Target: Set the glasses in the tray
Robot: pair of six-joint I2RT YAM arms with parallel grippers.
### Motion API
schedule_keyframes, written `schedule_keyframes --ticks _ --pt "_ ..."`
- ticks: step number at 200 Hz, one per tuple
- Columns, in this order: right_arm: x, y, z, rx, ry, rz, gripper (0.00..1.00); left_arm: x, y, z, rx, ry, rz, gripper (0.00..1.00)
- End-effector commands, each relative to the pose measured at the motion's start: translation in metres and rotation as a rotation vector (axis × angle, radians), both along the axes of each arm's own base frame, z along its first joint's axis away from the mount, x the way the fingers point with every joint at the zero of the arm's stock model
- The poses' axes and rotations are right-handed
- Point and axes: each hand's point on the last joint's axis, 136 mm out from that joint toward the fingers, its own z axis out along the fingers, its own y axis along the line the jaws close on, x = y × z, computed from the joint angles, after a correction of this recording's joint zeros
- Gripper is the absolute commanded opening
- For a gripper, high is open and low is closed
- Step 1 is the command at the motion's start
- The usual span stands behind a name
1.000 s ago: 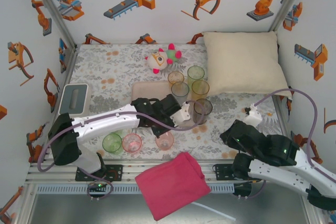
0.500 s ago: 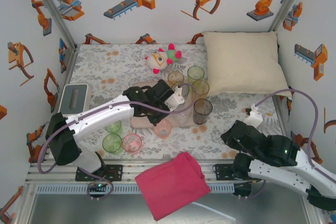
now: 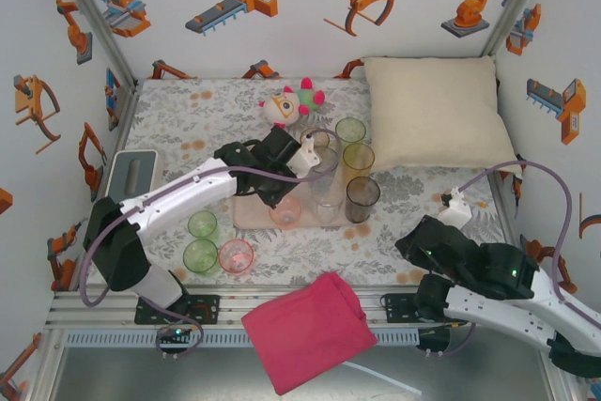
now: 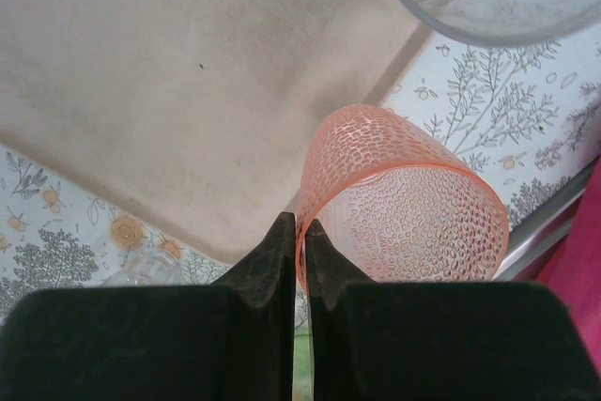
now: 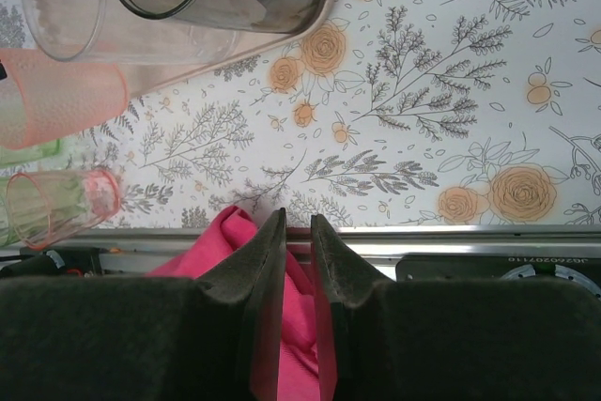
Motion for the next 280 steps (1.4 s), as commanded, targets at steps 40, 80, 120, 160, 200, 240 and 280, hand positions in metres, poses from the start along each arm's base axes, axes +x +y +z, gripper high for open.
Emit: schedule_keyframes --ticks 40,80,120,160,200,240,280 --pt "0.000 -0.009 -0.007 -0.022 0.003 -0.034 0.21 0.023 -0.013 0.000 -0.035 -0.021 0.015 0.06" --pt "0.000 -0.009 -0.008 -0.025 0.003 -0.037 0.21 0.027 -0.014 -0.010 -0.024 -0.018 0.014 0.06" --pt "0.000 -0.009 -0.010 -0.024 0.009 -0.038 0.21 0.031 -0.015 -0.017 -0.024 -0.015 0.025 0.06" --pt "0.000 -0.008 -0.011 -0.023 0.008 -0.040 0.21 0.030 -0.013 -0.026 -0.007 0.003 0.027 0.06" --pt "0.000 -0.008 -0.011 -0.025 0.010 -0.040 0.21 0.028 -0.011 -0.035 0.004 0.016 0.029 0.06" --pt "0.000 -0.007 -0.011 -0.021 0.009 -0.039 0.21 0.028 -0.011 -0.041 0.010 0.018 0.031 0.07" --pt "0.000 -0.007 -0.012 -0.023 0.012 -0.039 0.21 0.028 -0.011 -0.044 0.014 0.024 0.033 0.07"
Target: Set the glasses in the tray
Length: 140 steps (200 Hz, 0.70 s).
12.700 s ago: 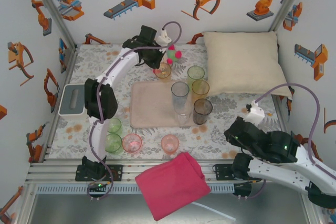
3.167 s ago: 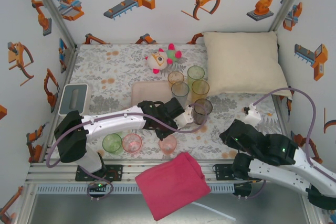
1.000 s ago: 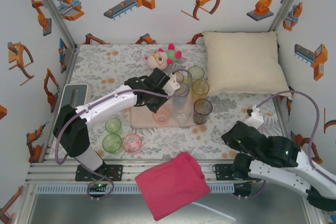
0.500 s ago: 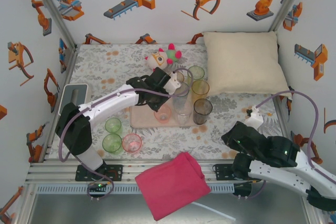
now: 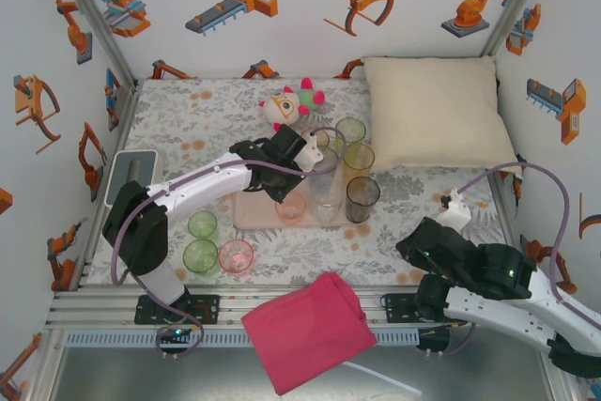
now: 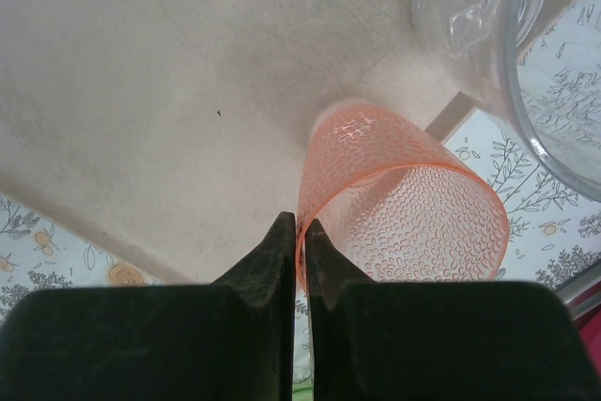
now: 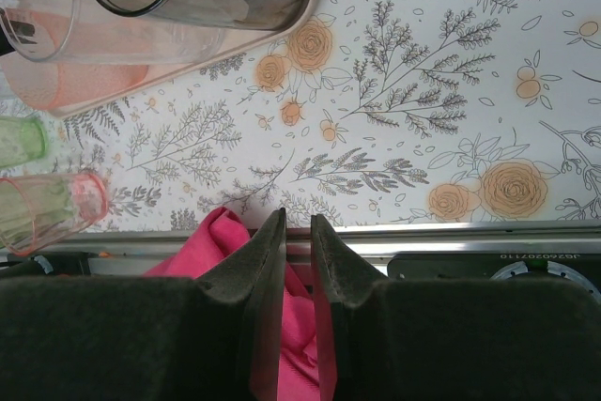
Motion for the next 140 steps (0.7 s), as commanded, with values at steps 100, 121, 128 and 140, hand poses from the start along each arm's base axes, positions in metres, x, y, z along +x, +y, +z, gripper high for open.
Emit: schedule_keyframes --ticks 100,121,128,140 --pt "0.0013 -0.0042 -0.0051 -0.003 -0.003 -0.030 0.21 -0.0006 -0.0006 -0.0085 0.009 0.026 -0.006 0.13" --pt "0.0014 -0.0040 -0.0052 -0.002 -0.003 -0.029 0.21 -0.0007 -0.0002 -0.0088 0.011 0.025 -0.008 0.15" --pt "0.0014 -0.0041 -0.0053 -0.002 -0.004 -0.030 0.21 -0.0004 -0.0001 -0.0086 0.012 0.023 -0.008 0.16" --pt "0.0015 -0.0038 -0.0052 -0.001 -0.004 -0.030 0.21 0.0002 -0.0001 -0.0083 0.013 0.020 -0.008 0.16"
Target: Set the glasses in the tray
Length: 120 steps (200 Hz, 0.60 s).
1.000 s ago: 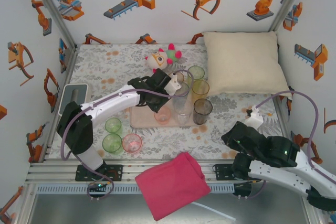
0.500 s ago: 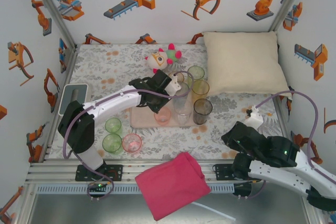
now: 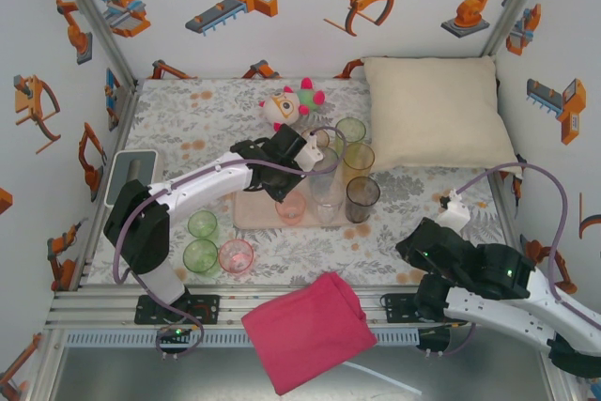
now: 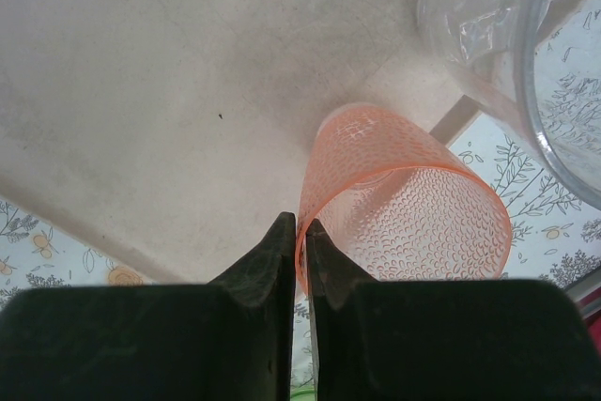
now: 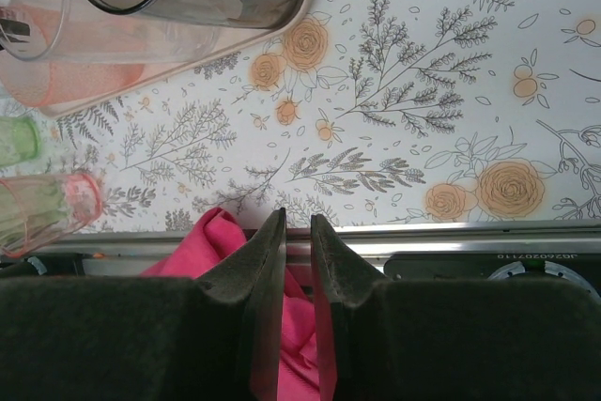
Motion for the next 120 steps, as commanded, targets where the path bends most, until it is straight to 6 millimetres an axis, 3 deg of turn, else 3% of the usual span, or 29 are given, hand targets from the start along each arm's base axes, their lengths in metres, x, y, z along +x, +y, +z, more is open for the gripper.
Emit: schedule_keyframes --ticks 1,120 --pt "0.0016 -0.0037 -0.0015 0.007 -0.008 -0.030 0.21 -0.0015 -0.0001 -0.0051 0.011 0.016 -0.012 0.16" --pt "0.0018 -0.0038 0.0015 0.013 -0.015 -0.028 0.21 -0.0005 -0.0021 0.0013 0.005 0.011 -0.019 0.27"
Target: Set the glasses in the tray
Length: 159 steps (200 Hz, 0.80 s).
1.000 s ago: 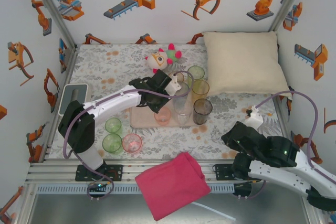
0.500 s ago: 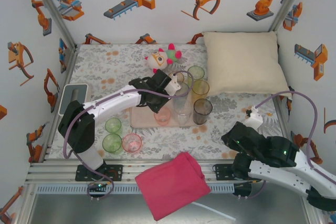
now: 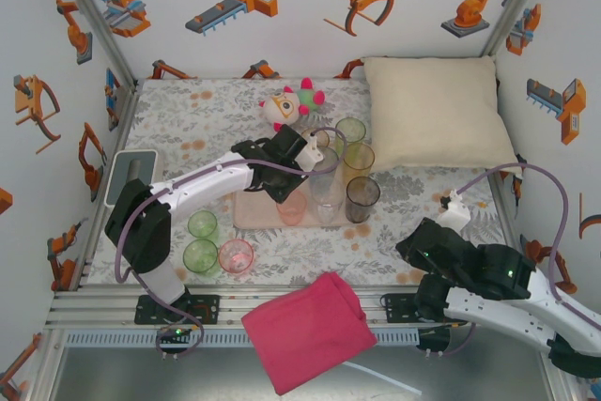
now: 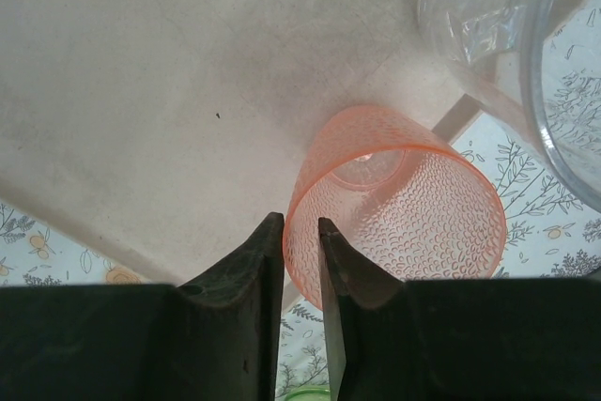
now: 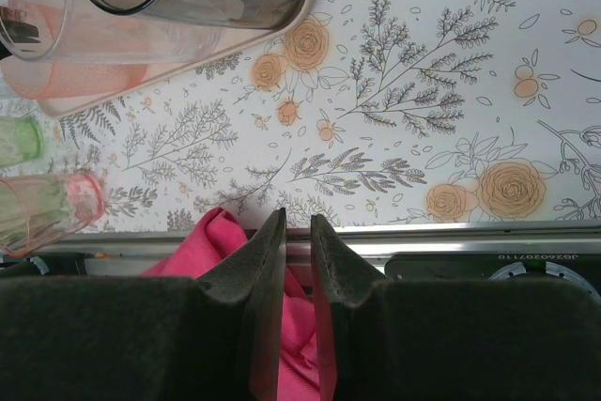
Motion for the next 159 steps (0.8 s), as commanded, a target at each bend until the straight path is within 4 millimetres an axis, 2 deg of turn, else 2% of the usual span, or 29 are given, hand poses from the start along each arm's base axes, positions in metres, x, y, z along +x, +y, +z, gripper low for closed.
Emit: schedule_keyframes --ticks 1,107,159 --pt "0.002 -0.004 0.001 0.010 -0.013 -0.029 0.21 0.000 -0.002 0.005 -0.002 0.004 -0.018 0.27" --pt "0.002 -0.005 0.000 0.007 -0.014 -0.028 0.21 0.007 -0.005 0.030 -0.024 -0.048 -0.019 0.39" --pt "0.001 -0.007 -0.001 0.013 -0.020 -0.034 0.21 0.008 -0.004 0.069 -0.077 -0.093 0.000 0.46"
